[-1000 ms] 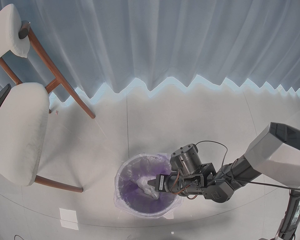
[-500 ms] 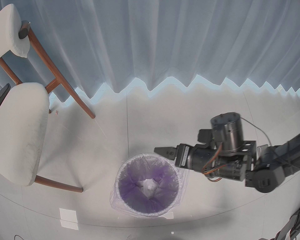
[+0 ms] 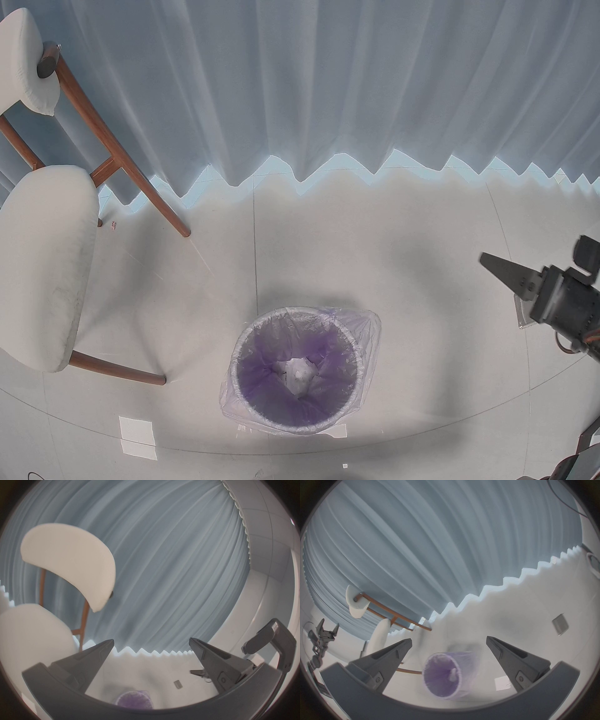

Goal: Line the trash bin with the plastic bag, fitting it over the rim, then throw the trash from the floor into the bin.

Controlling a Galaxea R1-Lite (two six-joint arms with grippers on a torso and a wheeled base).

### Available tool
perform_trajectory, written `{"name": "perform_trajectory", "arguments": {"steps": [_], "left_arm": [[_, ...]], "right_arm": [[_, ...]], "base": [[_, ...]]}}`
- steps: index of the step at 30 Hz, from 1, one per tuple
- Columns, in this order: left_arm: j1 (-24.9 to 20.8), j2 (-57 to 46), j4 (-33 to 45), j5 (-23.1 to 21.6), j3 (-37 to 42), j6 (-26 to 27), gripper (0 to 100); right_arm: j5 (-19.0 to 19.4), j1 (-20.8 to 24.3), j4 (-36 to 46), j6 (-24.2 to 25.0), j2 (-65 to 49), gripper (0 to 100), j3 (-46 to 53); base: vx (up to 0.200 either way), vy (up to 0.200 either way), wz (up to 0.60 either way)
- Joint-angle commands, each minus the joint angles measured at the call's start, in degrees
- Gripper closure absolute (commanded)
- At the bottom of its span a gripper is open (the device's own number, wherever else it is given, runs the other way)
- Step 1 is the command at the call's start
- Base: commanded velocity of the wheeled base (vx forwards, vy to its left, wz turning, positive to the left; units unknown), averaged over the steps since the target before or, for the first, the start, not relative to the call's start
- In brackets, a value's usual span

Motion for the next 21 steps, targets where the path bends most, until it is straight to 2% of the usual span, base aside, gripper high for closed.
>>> {"name": "perform_trajectory", "arguments": {"steps": [1, 6, 9, 12, 14, 16, 18, 20, 21], "left_arm": [[9.8, -19.5, 9.2, -0.5, 5.9, 2.3, 0], [11.0, -28.7, 16.7, -5.3, 13.6, 4.1, 0], [15.7, -33.2, 18.8, -8.5, 18.5, 6.7, 0], [20.9, -38.5, 18.9, -12.2, 24.2, 9.5, 0], [24.4, -38.5, 18.0, -15.1, 29.0, 13.8, 0], [29.0, -38.5, 17.0, -15.5, 33.2, 20.7, 0], [33.8, -38.5, 18.4, -15.3, 39.1, 24.4, 0], [34.8, -38.5, 23.5, -15.0, 38.4, 28.4, 0], [34.8, -38.5, 23.7, -15.0, 38.2, 28.6, 0]], "right_arm": [[-1.4, -11.3, 0.5, -7.1, -23.7, 0, 16.1], [-1.3, -17.2, 2.0, -13.6, -35.1, 0, 25.5], [-1.2, -20.7, 3.1, -16.5, -42.0, 0, 30.7], [-1.0, -23.8, 8.4, -16.7, -48.5, 0, 30.6], [-0.9, -25.7, 11.2, -17.1, -51.8, 0, 30.7], [-0.3, -27.7, 14.3, -17.4, -55.0, 0, 30.7], [0.8, -30.1, 20.2, -18.0, -59.4, 0, 30.7], [4.0, -32.9, 25.2, -18.1, -64.4, 0, 30.3], [4.3, -33.1, 25.2, -18.1, -64.9, 0, 30.3]], "base": [[0.000, 0.000, 0.00], [0.000, 0.000, 0.00], [0.000, 0.000, 0.00], [0.000, 0.000, 0.00], [0.000, 0.000, 0.00], [0.000, 0.000, 0.00], [0.000, 0.000, 0.00], [0.000, 0.000, 0.00], [0.000, 0.000, 0.00]]}}
